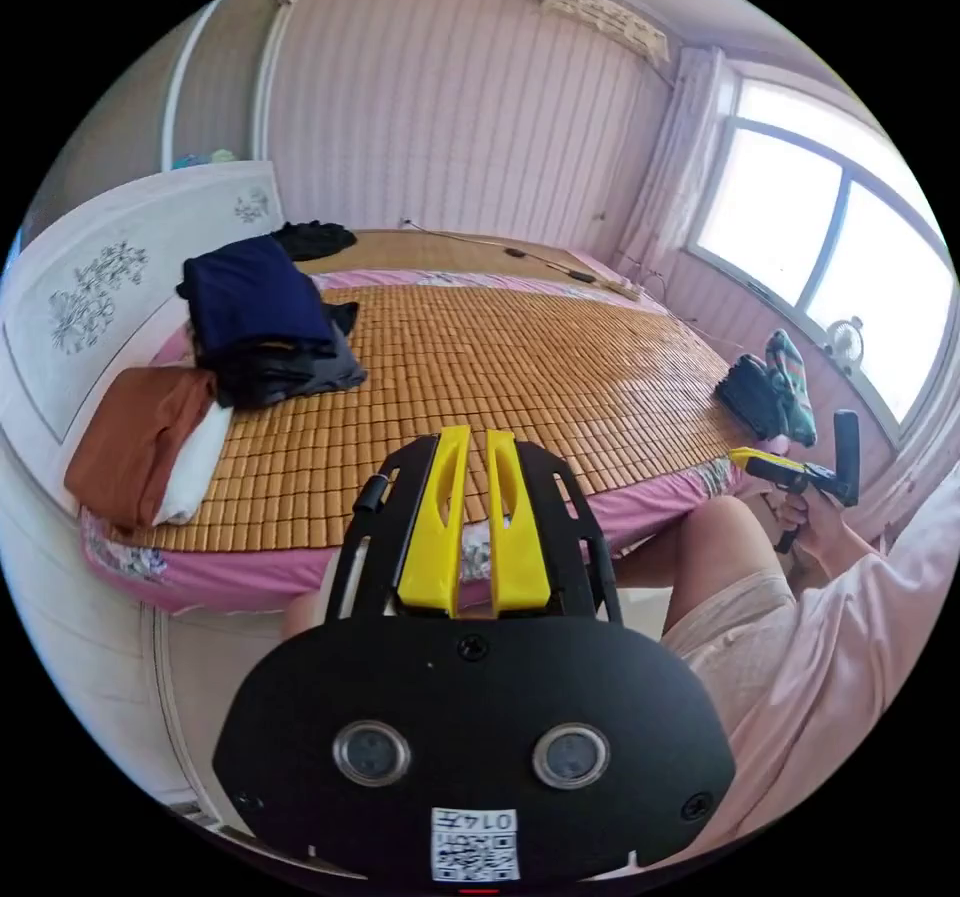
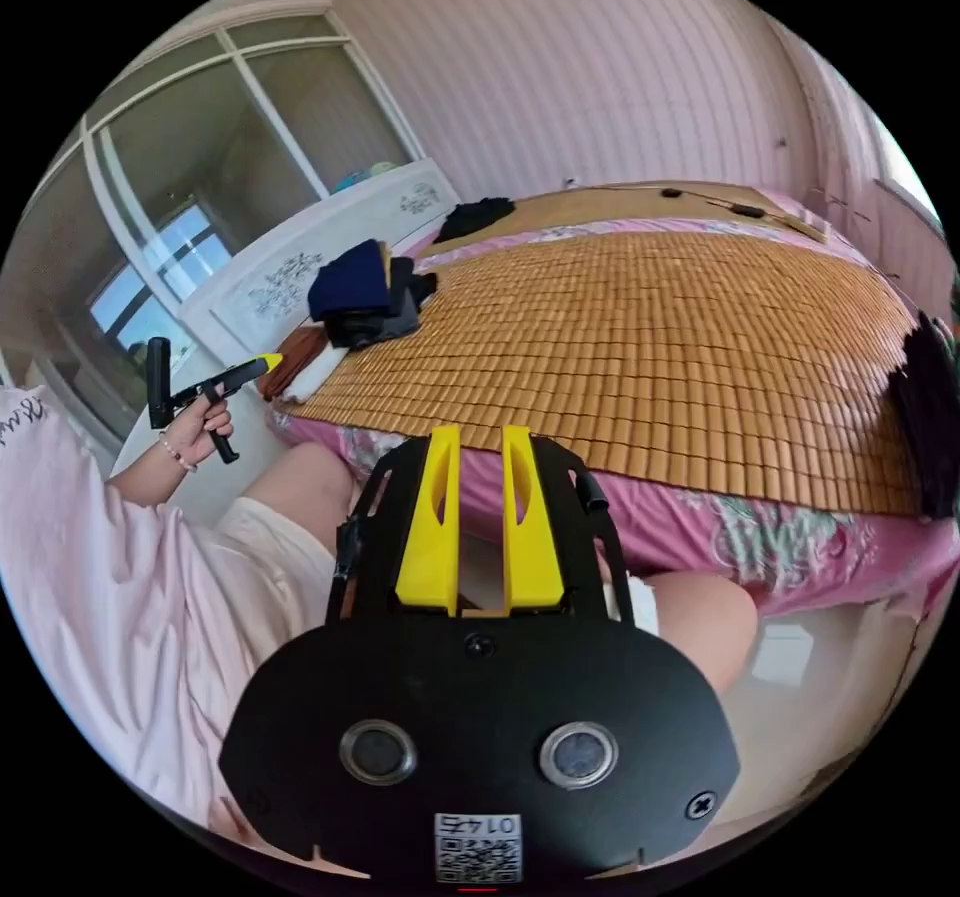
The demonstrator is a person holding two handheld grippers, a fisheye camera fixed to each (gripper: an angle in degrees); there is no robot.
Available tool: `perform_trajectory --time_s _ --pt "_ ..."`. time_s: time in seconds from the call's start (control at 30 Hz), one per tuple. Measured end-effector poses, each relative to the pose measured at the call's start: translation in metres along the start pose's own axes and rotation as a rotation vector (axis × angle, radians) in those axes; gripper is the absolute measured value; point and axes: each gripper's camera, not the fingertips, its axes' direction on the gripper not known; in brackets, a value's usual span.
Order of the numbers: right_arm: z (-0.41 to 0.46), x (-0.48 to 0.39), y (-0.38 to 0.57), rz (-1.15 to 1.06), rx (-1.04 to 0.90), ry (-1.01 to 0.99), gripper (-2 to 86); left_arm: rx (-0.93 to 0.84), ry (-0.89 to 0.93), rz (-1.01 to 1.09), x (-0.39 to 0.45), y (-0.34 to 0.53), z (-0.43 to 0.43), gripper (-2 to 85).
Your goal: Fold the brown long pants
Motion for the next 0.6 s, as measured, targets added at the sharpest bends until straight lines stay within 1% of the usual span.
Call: perform_trajectory --time_s 0.07,0.1,0.17,0.27,0.37,0.5,0.6 --pt "0.037 -0.053 -0.018 -0.142 -0.094 -0.082 6.9 0.047 -0.046 -0.089 -0.044 0.023 -0.046 3.7" --pt "0.046 -0.066 -0.021 -0.178 -0.113 -0.096 6.9 0.059 -0.062 -0.113 -0.055 0.029 -0.057 3.7" --pt "0.079 -0.12 -0.033 -0.31 -0.171 -0.123 6.9 0.081 -0.123 -0.218 -0.1 0.053 -0.095 4.4" --pt "0.114 -0.182 -0.045 -0.458 -0.204 -0.136 7.1 0.111 -0.146 -0.357 -0.153 0.079 -0.132 5.3" --pt "0.15 -0.241 -0.057 -0.6 -0.235 -0.139 7.9 0.136 -0.184 -0.442 -0.195 0.092 -0.159 6.9" --pt "0.196 -0.311 -0.071 -0.759 -0.256 -0.147 8.9 0.156 -0.194 -0.514 -0.241 0.087 -0.177 9.6" --pt "0.226 -0.374 -0.078 -0.923 -0.158 -0.152 9.0 0.219 -0.2 -0.569 -0.276 0.074 -0.191 10.8"
